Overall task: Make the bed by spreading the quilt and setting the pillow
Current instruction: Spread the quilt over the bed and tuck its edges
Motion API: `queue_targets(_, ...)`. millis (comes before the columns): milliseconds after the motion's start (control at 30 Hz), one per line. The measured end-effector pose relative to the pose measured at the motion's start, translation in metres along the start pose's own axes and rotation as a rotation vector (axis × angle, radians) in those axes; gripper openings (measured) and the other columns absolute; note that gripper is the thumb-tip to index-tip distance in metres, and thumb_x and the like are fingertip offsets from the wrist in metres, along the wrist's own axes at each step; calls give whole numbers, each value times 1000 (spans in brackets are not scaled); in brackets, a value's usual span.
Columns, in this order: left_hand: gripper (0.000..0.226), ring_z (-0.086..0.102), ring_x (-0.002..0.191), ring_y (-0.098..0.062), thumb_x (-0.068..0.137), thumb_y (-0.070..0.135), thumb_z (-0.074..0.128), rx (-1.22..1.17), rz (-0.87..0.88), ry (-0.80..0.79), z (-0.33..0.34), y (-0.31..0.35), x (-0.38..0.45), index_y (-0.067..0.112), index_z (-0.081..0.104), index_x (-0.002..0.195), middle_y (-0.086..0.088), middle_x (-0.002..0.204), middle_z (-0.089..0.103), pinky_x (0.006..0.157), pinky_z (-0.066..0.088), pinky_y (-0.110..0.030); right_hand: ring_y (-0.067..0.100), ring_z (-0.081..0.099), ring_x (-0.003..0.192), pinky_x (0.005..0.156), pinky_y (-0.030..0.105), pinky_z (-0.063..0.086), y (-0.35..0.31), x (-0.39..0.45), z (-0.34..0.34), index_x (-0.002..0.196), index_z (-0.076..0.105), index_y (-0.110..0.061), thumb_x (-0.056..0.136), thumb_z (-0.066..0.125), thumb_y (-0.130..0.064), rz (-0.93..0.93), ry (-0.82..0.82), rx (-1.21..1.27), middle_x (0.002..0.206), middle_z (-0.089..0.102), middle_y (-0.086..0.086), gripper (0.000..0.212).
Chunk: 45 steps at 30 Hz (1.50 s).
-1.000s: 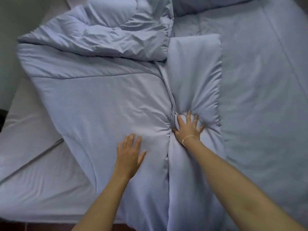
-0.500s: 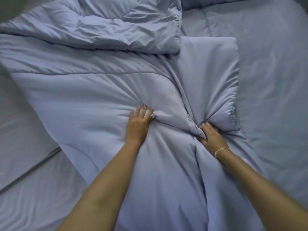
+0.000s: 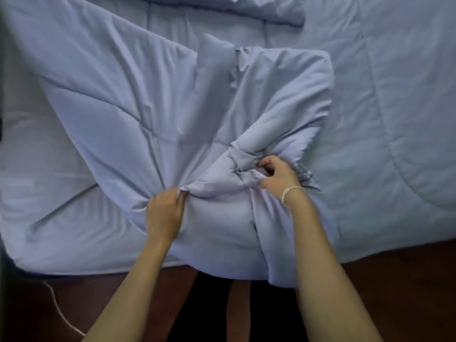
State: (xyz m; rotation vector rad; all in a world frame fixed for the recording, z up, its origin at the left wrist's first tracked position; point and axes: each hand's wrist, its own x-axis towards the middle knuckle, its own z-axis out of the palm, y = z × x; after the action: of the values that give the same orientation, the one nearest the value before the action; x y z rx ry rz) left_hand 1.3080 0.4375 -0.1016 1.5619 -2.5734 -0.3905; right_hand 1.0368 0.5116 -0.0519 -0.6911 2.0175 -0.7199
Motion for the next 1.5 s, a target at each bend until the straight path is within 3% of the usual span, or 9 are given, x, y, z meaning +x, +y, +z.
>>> queue_targets(233, 34, 58, 78, -34, 82, 50, 25, -186, -108, -198, -35, -33, -21, 22, 44, 78, -6, 77, 62, 70, 39, -40, 28, 55, 112, 96, 38, 40, -44, -26, 27, 111, 62, -22, 75, 66, -20, -35, 656, -29, 119, 61, 4, 36)
queue_targets(367, 39, 56, 82, -34, 94, 44, 25, -345, -233, -79, -43, -18, -1, 17, 51, 87, -10, 88, 61, 73, 42, -42, 34, 24, 139, 110, 49, 28, -34, 10, 44, 148, 14, -40, 70, 75, -45, 226, 335, -188, 153, 20, 13, 99)
queue_targets(600, 44, 49, 115, -38, 88, 41, 55, -233, -50, 229, -49, 13, 82, 15, 54, 122, -16, 122, 52, 93, 40, -49, 39, 47, 119, 101, 39, 36, -29, -3, 81, 146, 23, -32, 87, 57, -12, 59, -30, -419, 130, 41, 21, 71)
queue_targets(733, 87, 4, 143, -44, 79, 63, 55, -94, -15, 31, -55, 14, 152, 34, 15, 149, -16, 157, 9, 106, 14, -67, 35, 50, 116, 95, 39, 40, -6, -42, 73, 141, 33, -36, 85, 58, -25, 12, -28, -574, 124, 46, 14, 62)
queue_targets(867, 83, 41, 120, -45, 89, 17, 54, 71, 183, -253, -32, 3, 168, 43, 2, 148, -18, 148, 28, 91, 43, -58, 32, 56, 98, 88, 41, 41, 24, -60, 51, 113, 61, -37, 74, 43, -71, -18, 247, -718, 102, 56, 7, 55)
queue_targets(1000, 74, 49, 89, -44, 88, -6, 40, 49, 213, -202, -24, -13, 141, 37, 26, 146, -23, 118, 40, 78, 46, -53, 34, 51, 114, 98, 52, 39, 38, -44, 21, 105, 67, -32, 76, 49, -65, 4, 492, -566, 123, 52, 10, 48)
queue_targets(1233, 69, 50, 80, -41, 86, -2, 43, 199, 189, -133, -58, -84, 82, 37, 33, 142, -16, 99, 37, 62, 45, -50, 34, -4, 146, 106, 58, 30, 7, 6, 20, 145, 1, -51, 69, 72, -60, 108, 294, -333, 159, -14, -2, 105)
queue_targets(1400, 68, 52, 74, -40, 83, 1, 56, 333, 51, -127, -82, -157, 38, 33, 37, 141, -19, 94, 45, 55, 50, -49, 40, 39, 130, 99, 45, 43, -36, 12, 91, 147, -3, -46, 77, 70, -39, -127, 92, -443, 158, 3, 11, 102)
queue_targets(1500, 47, 56, 70, -38, 86, 38, 52, 403, 66, -106, -97, -190, 22, 27, 53, 131, -20, 94, 55, 53, 49, -45, 38, 53, 112, 88, 41, 49, -58, -3, 132, 147, -6, -44, 77, 67, -20, -153, 53, -352, 137, 31, 14, 104)
